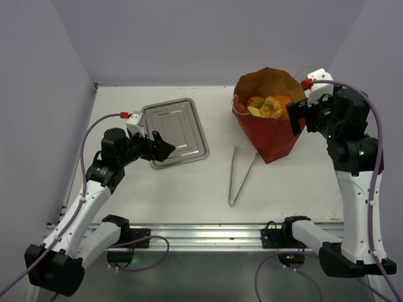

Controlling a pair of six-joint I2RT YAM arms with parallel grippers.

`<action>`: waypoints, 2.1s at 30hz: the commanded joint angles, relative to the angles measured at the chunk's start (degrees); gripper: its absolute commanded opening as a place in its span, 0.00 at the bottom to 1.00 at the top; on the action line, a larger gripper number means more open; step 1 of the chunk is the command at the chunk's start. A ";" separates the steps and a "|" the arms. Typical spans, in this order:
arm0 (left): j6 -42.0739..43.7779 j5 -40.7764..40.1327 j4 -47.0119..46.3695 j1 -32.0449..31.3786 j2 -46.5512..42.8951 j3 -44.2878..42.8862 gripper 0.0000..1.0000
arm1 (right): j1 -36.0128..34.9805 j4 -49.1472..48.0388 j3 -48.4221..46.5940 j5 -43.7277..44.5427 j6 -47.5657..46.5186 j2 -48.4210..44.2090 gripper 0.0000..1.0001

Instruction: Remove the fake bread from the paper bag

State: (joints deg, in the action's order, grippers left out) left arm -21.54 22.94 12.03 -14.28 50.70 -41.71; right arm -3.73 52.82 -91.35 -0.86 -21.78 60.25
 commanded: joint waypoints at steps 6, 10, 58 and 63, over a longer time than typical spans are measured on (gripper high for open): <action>-1.23 0.35 -1.75 -2.42 -0.60 -0.39 1.00 | 1.61 -3.68 -7.78 1.69 7.51 11.71 0.99; -0.08 1.14 -1.57 -2.42 -1.83 0.14 1.00 | 8.29 -8.15 -8.06 -7.12 13.95 17.88 0.99; -4.82 7.30 -9.83 -8.55 -0.79 5.59 1.00 | 12.08 -21.88 3.29 -3.62 13.44 24.92 0.00; -6.58 1.15 -10.45 -15.06 2.91 5.94 1.00 | 12.08 -26.27 1.70 -3.71 10.62 20.62 0.00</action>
State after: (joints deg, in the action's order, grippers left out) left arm -26.04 27.70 4.67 -26.41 52.29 -36.58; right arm 8.34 34.15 -86.70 -3.27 -8.56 86.80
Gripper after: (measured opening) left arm 0.997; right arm 0.011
